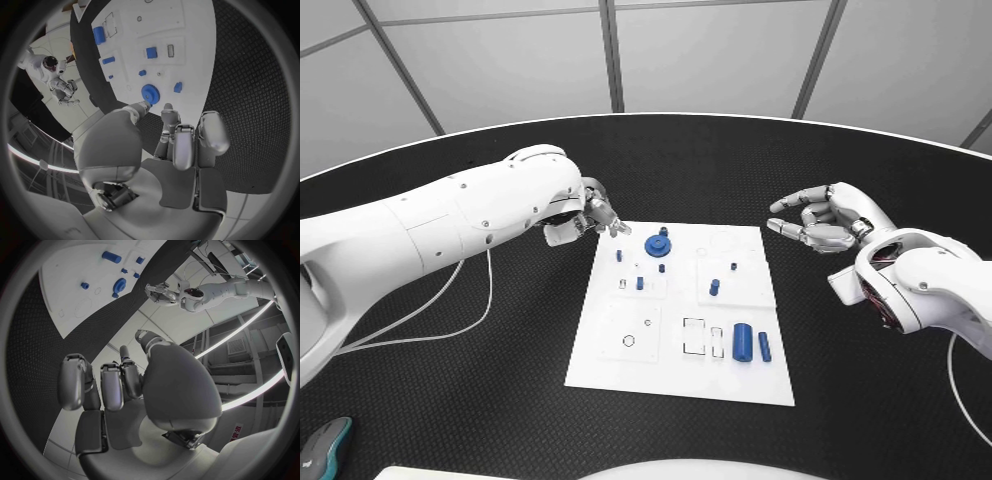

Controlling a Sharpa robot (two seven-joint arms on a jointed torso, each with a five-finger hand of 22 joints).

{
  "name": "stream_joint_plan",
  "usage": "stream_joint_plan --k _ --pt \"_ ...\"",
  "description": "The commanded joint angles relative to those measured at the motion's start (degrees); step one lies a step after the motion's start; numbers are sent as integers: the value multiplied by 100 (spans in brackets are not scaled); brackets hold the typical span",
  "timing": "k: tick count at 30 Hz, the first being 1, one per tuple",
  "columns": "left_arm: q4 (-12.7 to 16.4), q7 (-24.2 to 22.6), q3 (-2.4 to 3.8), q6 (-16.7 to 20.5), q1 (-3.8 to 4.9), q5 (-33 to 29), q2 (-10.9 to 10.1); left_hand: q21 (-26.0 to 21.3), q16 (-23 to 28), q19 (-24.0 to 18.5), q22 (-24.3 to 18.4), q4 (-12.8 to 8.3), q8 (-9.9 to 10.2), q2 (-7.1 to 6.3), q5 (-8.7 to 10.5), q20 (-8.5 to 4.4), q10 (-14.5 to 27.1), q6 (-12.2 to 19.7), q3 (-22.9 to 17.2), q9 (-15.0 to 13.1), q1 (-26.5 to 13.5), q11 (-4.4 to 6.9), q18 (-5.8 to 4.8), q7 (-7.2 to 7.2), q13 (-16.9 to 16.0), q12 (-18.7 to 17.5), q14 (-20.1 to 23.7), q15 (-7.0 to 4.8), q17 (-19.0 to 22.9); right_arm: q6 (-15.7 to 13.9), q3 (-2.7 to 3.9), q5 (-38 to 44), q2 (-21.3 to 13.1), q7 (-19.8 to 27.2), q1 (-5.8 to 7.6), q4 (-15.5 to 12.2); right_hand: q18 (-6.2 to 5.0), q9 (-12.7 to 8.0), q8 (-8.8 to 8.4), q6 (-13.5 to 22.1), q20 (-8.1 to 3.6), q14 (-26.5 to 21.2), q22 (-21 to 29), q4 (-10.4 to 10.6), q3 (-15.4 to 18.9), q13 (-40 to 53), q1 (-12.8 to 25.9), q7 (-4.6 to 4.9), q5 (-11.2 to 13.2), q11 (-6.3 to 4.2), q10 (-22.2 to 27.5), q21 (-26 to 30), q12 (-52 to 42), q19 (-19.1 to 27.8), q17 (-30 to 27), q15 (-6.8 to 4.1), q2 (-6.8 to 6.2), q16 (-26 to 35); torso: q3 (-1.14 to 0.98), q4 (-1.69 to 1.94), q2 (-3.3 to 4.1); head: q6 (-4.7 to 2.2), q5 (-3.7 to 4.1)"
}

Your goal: Assemble the parts on the task board

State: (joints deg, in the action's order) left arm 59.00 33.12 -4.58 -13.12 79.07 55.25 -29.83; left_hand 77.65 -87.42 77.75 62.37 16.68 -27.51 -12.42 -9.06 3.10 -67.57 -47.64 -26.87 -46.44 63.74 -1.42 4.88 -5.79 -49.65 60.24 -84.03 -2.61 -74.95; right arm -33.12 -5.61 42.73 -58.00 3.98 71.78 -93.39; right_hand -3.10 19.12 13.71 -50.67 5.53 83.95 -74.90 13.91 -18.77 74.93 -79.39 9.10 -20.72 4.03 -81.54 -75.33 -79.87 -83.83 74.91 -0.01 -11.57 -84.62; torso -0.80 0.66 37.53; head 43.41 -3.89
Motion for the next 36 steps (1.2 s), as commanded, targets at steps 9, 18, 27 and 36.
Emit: stream_joint_plan --k 9,18,27,36 --pt "-530 -25 -5 -53 -90 168 276 -30 3 -35 -27 5 78 4 32 18 105 38 2 108 41 -30 63 -46 129 -100 -437 50 -917 -1 0 0 6 3 0 -10 -52 -8 32 54 -31 336 -293 23 -25 498 4 0 -26 -3 -17 22 13 0 330 -52 -41 25 1 -8 29 7 -27" --pt "-776 7 -7 -140 -115 187 370 7 -17 5 51 9 96 -11 50 36 76 -11 28 199 20 -38 50 -51 107 -61 -449 60 -956 0 1 0 12 5 0 -15 -52 -8 32 54 -31 336 -293 23 -25 498 4 0 -26 -3 -17 22 13 0 330 -52 -41 25 5 -17 24 30 -50" --pt "-912 21 -8 -320 -153 171 432 56 -29 52 146 10 90 -9 82 42 14 -84 157 286 -69 -30 34 -38 59 6 -456 57 -976 7 1 0 26 10 0 -14 -52 -8 32 54 -31 336 -293 23 -25 498 4 0 -26 -3 -17 22 13 0 330 -52 -41 25 7 -10 27 27 -48" --pt "-988 -15 -9 -310 -229 135 508 86 -31 78 201 12 78 31 90 37 -30 -130 303 351 -127 -19 25 -24 21 59 -457 49 -978 9 1 0 39 12 0 -14 -52 -8 32 54 -31 336 -293 23 -25 498 4 0 -26 -3 -17 22 13 0 330 -52 -41 25 6 -10 33 37 -38"
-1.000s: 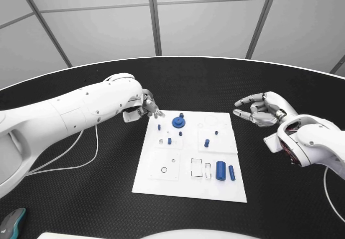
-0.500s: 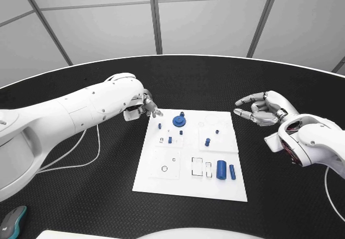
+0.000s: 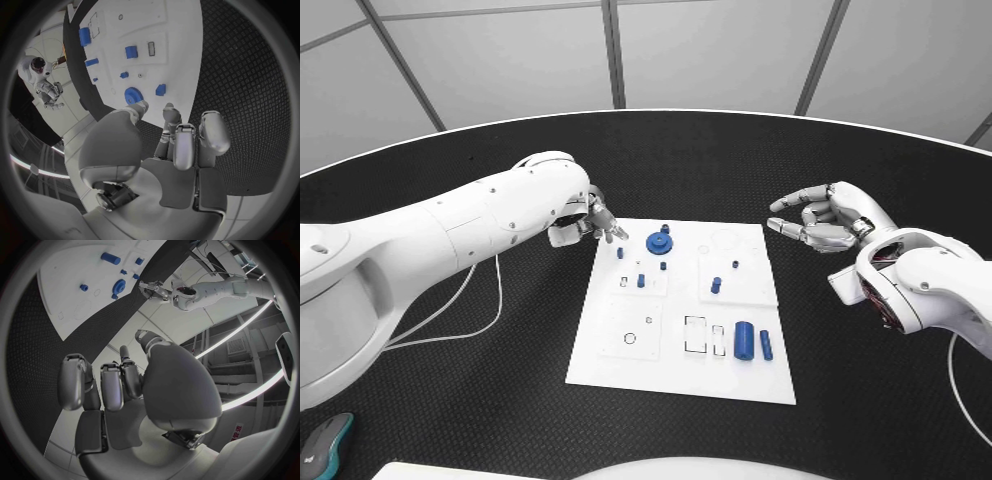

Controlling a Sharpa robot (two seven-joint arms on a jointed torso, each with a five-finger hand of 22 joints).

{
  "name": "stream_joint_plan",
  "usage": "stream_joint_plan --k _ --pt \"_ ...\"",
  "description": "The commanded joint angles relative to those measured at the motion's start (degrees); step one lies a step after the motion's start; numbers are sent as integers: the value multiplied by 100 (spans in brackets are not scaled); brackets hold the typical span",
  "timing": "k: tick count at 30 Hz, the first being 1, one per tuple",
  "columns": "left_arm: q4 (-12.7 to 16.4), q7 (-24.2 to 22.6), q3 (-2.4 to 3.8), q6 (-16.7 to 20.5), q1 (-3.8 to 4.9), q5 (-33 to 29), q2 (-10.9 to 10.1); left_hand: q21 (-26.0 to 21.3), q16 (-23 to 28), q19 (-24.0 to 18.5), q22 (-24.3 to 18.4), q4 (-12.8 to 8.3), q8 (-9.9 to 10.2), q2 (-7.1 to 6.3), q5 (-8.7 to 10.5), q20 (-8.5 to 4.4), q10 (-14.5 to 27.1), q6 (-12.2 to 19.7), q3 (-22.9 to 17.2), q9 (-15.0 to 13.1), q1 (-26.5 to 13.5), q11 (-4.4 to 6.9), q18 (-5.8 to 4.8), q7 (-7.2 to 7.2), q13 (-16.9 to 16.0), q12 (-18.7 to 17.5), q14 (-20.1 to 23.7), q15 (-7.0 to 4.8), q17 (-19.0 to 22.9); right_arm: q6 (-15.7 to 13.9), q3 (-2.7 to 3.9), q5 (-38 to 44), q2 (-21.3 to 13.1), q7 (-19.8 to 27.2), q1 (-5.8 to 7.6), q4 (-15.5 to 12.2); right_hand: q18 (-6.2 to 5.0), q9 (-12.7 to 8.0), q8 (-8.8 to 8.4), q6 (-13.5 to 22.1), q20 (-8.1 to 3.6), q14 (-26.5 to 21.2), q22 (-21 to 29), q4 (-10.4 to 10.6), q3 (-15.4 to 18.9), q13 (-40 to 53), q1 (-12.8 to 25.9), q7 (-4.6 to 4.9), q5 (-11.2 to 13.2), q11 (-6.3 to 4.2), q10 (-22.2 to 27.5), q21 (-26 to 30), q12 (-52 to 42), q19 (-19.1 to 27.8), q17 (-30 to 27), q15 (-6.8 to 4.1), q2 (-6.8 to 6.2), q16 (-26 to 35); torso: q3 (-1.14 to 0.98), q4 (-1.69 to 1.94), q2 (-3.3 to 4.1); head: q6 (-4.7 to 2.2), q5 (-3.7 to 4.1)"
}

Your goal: Assemble the parts on the task board

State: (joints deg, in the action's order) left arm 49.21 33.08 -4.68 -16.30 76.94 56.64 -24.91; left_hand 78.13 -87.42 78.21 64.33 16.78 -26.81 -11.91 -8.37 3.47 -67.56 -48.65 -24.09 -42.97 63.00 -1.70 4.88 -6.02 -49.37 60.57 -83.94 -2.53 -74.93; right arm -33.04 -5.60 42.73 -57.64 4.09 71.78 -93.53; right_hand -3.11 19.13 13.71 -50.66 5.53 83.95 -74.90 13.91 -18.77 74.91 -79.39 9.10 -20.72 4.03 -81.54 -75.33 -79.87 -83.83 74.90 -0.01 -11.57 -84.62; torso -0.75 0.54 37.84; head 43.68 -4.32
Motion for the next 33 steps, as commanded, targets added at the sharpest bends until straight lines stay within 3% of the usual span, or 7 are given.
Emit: stream_joint_plan --k 1,10,33 --pt "-13 -16 0 11 -24 -6 24 38 -30 31 2 3 6 -14 20 -1 -32 -33 37 10 -59 10 25 -1 -5 25 -466 40 -979 1 0 0 4 1 0 0 -51 -8 32 54 -31 336 -293 23 -25 500 4 0 -26 -3 -17 22 13 0 331 -52 -41 25 2 1 6 11 5" --pt "-35 -33 -1 -5 -86 -13 68 69 -32 60 63 -5 -16 37 13 -4 -68 -76 81 36 -50 23 13 15 -40 65 -466 31 -980 4 0 0 6 -2 0 -5 -49 -12 46 58 -32 336 -298 38 -34 503 30 -4 -33 -7 -23 23 7 -6 335 -54 -47 30 2 6 -5 41 20" --pt "-62 -14 -2 -46 -115 -14 89 119 -35 104 159 -21 -72 119 5 -18 -136 -165 69 82 98 56 -4 50 -101 134 -468 3 -985 10 1 0 6 -1 0 -16 -49 -12 46 58 -32 336 -298 38 -34 503 30 -4 -33 -7 -23 23 7 -6 335 -54 -47 30 2 4 1 89 38"
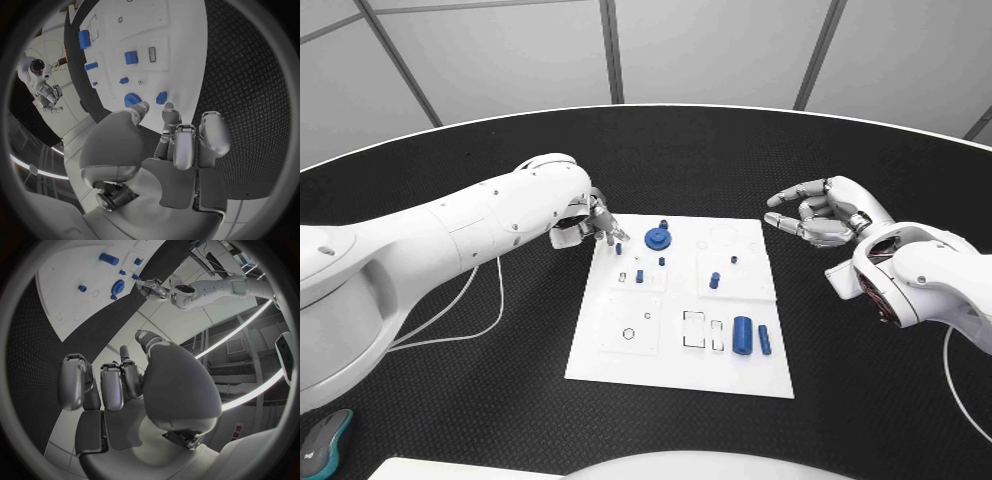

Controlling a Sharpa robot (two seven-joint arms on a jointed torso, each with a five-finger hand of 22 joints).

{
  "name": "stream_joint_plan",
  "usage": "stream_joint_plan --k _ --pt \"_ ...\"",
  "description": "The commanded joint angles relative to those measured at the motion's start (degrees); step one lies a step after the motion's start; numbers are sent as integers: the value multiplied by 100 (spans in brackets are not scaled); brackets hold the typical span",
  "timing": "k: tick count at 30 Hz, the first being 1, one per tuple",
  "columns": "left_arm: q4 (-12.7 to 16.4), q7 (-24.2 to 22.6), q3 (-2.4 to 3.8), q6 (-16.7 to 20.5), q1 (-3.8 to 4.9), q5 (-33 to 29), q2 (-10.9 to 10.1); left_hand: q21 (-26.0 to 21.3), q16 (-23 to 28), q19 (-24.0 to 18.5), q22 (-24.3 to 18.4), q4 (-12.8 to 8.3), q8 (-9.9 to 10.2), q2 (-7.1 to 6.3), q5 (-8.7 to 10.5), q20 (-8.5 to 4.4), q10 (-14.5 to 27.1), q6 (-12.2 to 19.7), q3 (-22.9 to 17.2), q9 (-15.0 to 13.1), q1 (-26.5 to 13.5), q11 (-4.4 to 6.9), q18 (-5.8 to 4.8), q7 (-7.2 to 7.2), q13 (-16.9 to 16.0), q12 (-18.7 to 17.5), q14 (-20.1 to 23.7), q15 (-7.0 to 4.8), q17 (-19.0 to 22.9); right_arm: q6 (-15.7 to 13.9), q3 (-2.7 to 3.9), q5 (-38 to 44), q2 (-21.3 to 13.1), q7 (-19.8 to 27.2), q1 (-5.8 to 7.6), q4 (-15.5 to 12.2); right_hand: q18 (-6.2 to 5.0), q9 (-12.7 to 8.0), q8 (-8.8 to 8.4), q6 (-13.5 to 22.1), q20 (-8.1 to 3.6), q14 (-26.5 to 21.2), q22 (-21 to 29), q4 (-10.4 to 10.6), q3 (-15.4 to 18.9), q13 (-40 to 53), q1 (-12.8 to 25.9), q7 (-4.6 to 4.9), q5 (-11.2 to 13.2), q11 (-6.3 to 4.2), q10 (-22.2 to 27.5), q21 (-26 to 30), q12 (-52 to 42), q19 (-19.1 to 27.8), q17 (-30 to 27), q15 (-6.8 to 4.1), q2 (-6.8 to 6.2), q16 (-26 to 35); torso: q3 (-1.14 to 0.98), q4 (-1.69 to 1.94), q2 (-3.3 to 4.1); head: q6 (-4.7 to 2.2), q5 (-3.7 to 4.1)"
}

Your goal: Assemble the parts on the task board

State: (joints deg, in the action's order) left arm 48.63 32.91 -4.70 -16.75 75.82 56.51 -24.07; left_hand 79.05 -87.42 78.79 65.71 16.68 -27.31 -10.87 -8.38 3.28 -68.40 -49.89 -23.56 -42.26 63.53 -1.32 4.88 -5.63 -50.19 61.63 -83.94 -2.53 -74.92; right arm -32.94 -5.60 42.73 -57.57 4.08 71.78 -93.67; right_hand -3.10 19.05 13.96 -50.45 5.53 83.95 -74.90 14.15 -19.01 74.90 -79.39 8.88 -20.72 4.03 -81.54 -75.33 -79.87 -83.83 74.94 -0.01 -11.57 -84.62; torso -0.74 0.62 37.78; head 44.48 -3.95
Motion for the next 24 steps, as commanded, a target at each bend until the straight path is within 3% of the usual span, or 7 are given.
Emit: stream_joint_plan --k 1,19,24 --pt "-6 4 0 -2 -4 0 6 27 -35 46 21 -11 -22 15 6 2 -53 -41 16 10 46 18 -3 12 -19 28 -468 3 -986 0 0 0 -2 0 0 -4 -49 -5 21 36 -32 336 -298 14 -10 504 30 18 -33 -7 -23 23 7 -6 332 -54 -47 30 1 -3 8 9 1" --pt "-60 17 -1 -35 -48 0 33 45 -34 60 50 -17 -40 54 6 -9 -71 -66 -28 38 135 31 -8 24 -18 38 -468 -9 -985 -2 0 0 -14 2 1 -38 -47 -6 28 33 -33 339 -305 13 -18 513 30 16 -36 -8 -32 16 -3 -12 339 -55 -45 28 -8 -8 7 52 31" --pt "-76 17 -1 -28 -52 0 43 48 -35 62 54 -21 -51 70 6 -12 -80 -77 -51 47 173 36 -9 30 -25 46 -468 -14 -986 -1 1 0 -21 2 1 -49 -47 -6 28 33 -33 339 -305 13 -18 513 30 16 -36 -8 -32 16 -3 -12 339 -55 -45 28 -2 -1 2 68 46"
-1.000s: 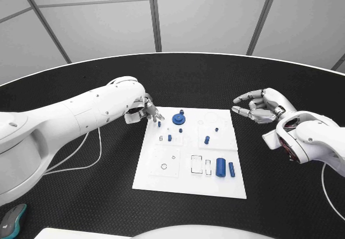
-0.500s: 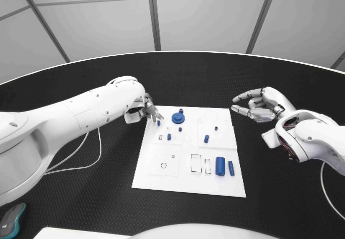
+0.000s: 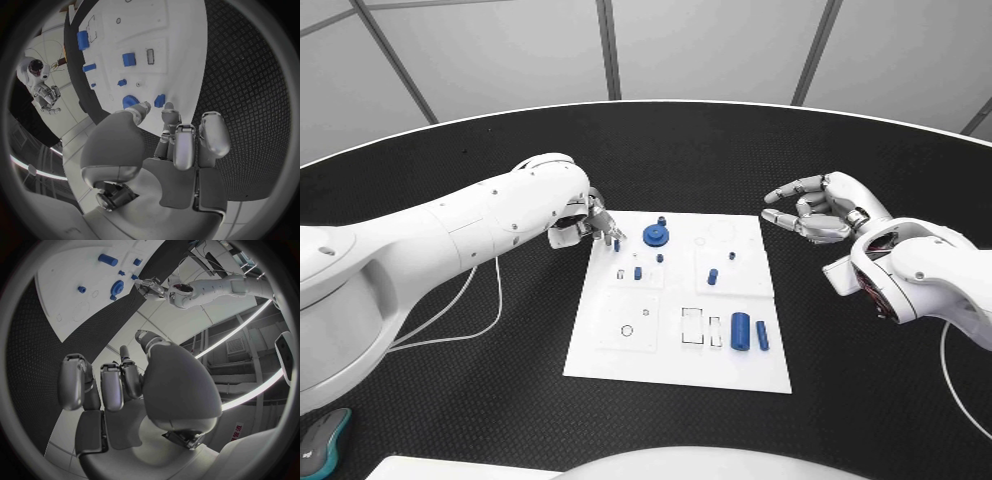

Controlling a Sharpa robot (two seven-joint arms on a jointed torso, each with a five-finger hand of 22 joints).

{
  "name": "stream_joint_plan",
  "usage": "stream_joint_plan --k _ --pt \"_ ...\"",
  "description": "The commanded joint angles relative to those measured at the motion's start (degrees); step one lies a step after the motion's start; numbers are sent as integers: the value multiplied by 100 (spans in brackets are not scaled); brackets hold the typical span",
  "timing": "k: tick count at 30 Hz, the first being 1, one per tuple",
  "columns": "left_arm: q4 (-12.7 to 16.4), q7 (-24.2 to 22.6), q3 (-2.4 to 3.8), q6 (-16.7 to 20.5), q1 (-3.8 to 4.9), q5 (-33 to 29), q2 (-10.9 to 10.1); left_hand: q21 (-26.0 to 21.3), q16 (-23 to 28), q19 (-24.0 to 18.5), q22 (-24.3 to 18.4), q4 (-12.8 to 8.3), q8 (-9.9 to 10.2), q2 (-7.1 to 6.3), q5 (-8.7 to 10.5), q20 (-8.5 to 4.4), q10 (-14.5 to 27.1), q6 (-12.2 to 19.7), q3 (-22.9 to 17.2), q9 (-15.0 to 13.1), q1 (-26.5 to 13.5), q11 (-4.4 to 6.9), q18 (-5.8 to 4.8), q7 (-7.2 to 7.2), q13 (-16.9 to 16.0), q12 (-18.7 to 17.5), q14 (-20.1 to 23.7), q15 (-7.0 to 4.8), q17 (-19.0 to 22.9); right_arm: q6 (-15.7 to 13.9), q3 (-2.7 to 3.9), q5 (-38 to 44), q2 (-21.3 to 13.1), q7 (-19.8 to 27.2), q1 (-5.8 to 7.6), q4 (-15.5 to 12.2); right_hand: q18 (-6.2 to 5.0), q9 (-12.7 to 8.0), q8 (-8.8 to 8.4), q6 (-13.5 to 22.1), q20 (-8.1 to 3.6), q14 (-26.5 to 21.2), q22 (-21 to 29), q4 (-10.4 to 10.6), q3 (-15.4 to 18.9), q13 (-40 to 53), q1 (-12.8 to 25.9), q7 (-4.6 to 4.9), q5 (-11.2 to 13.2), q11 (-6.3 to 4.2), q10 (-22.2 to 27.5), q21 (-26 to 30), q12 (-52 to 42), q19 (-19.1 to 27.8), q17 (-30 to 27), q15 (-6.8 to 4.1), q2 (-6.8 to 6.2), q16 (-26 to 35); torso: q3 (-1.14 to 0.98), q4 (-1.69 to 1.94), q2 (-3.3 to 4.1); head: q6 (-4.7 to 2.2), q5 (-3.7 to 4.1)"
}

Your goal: Assemble the parts on the task board

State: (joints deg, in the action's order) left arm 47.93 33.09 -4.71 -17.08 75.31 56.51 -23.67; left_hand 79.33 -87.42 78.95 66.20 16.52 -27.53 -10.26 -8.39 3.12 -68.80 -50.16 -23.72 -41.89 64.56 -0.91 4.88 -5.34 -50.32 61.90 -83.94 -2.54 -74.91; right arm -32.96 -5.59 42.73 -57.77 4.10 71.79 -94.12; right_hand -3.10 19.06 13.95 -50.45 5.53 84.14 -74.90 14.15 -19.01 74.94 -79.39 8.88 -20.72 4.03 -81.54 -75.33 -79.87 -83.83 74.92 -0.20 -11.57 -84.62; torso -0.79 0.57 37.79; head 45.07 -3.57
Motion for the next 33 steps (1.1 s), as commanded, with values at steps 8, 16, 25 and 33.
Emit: stream_joint_plan --k 8,16,25,33 --pt "-19 -5 0 46 -5 -1 13 28 -36 50 17 -8 -55 61 8 -3 -53 -71 -102 28 151 7 -11 15 -16 29 -469 -25 -988 -1 0 0 -2 -1 0 -11 -47 -6 29 33 -33 320 -305 13 -18 510 30 16 -36 -8 -32 16 -3 -12 341 -37 -45 28 3 7 -4 30 15" --pt "-10 -4 0 49 -5 -134 18 38 -34 54 33 -34 -108 136 17 -13 -66 -90 -215 36 287 29 -14 37 -15 36 -468 -43 -983 0 0 0 5 0 0 -8 -47 -6 29 33 -33 320 -305 13 -18 510 30 16 -36 -8 -32 16 -3 -12 341 -37 -45 28 3 5 -4 46 15" --pt "-7 4 -1 20 -6 -177 25 39 -35 54 35 -42 -115 127 22 -14 -69 -87 -225 37 312 30 -15 39 -18 39 -469 -45 -985 1 0 0 10 0 1 -5 -48 -7 33 32 -34 320 -301 11 -24 516 27 15 -37 -9 -39 22 -11 -12 339 -38 -43 30 5 3 1 55 18" --pt "-21 19 -1 -10 -7 -180 27 45 -35 60 49 -47 -122 100 30 -15 -80 -82 -225 38 331 31 -17 38 -34 53 -469 -47 -985 5 0 0 21 1 1 3 -48 -7 33 32 -34 320 -301 11 -24 516 27 15 -37 -9 -39 22 -11 -12 339 -38 -43 30 3 -1 -9 68 14"
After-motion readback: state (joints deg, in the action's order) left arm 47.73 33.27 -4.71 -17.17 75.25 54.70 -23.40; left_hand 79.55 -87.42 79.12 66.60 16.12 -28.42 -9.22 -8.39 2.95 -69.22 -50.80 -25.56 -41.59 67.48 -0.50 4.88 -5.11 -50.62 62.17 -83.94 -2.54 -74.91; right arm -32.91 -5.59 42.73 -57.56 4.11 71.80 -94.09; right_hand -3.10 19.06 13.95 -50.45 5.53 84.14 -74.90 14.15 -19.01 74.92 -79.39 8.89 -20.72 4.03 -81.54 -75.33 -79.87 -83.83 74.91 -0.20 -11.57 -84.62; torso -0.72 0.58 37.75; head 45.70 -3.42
